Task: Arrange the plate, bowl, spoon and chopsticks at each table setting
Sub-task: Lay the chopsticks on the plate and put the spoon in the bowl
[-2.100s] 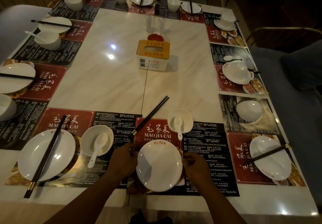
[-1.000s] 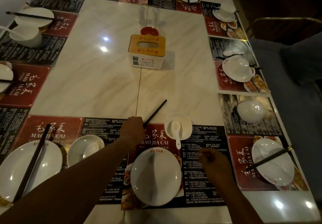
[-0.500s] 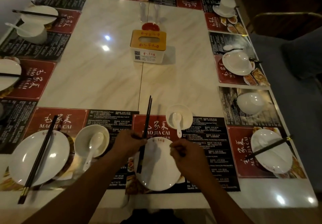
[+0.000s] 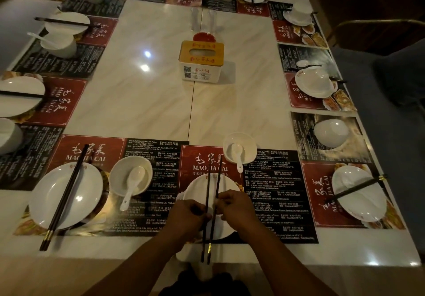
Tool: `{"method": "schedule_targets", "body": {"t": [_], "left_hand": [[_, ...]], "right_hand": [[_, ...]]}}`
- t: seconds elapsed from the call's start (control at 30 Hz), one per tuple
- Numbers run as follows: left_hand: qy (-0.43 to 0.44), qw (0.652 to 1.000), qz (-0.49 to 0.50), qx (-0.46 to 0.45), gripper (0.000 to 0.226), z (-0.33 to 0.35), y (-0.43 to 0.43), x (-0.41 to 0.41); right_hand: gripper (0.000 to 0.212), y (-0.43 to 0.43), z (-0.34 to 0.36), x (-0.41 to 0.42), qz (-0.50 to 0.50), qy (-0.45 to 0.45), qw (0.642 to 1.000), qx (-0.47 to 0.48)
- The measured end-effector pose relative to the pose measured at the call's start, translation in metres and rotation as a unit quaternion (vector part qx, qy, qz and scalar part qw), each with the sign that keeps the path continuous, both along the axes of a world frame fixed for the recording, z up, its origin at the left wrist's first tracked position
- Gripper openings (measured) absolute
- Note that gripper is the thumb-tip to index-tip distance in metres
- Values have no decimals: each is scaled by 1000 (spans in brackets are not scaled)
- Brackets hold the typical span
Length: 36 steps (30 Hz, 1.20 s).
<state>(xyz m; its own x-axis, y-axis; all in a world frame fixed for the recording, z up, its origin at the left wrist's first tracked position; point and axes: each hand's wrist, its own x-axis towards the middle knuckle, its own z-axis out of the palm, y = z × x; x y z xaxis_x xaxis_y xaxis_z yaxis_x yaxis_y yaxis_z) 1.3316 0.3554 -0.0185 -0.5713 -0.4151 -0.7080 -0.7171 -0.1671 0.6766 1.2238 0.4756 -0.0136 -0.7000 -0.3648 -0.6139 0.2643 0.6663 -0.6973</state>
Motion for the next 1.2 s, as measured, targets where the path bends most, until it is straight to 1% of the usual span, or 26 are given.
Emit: {"method": "schedule_targets", "body": {"t": [0.07,0.1,0.17,0.27,0.3,0.37,0.4,0.5,0.6,0.67,0.73,0.8,0.87,1.0,1.2], "left_hand": [[-1,999,-32,-40,9,-5,-1,2],[-1,997,-53,-63,11,-7,-1,3],[-12,990,-87,-108,14,-10,1,2],[-22,982,-120,-144,11,-14,2,-2],[-24,975,-145,-164,11,-16,2,-4],[-29,951,-200,-232,17,-18,2,-7],[-24,943,-211,-255,19,-20,1,-8],[0,940,-210,-270,26,-23,-3,-8],[-1,925,-197,-325,22,-24,-13,-7],[-10,913,-177,-368,24,-23,-27,-6],[-9,898,-180,-402,28,-24,-40,-5],[-9,887,-197,-417,30,-26,-50,-4],[-10,884,-212,-416,30,-28,-55,-3],[-6,897,-211,-388,31,-31,-58,-1],[10,910,-192,-368,29,-32,-58,-1]], "right_hand": [[6,4,-5,0,19,27,999,23],[6,5,-7,0,34,43,998,35],[16,6,-11,0,61,72,994,53],[19,4,-11,-1,102,108,986,76],[18,3,-11,-1,112,121,983,83],[19,1,-11,-3,123,141,978,90],[19,0,-12,-4,126,149,976,92],[20,-2,-13,-4,134,159,973,99],[23,-3,-15,-2,125,172,972,100],[32,-6,-14,2,110,188,970,104],[46,-8,-13,7,114,202,966,119],[53,-10,-13,11,134,210,959,133],[50,-11,-14,13,146,215,956,137],[37,-11,-17,15,152,228,951,140],[33,-10,-16,16,143,241,950,139]]}}
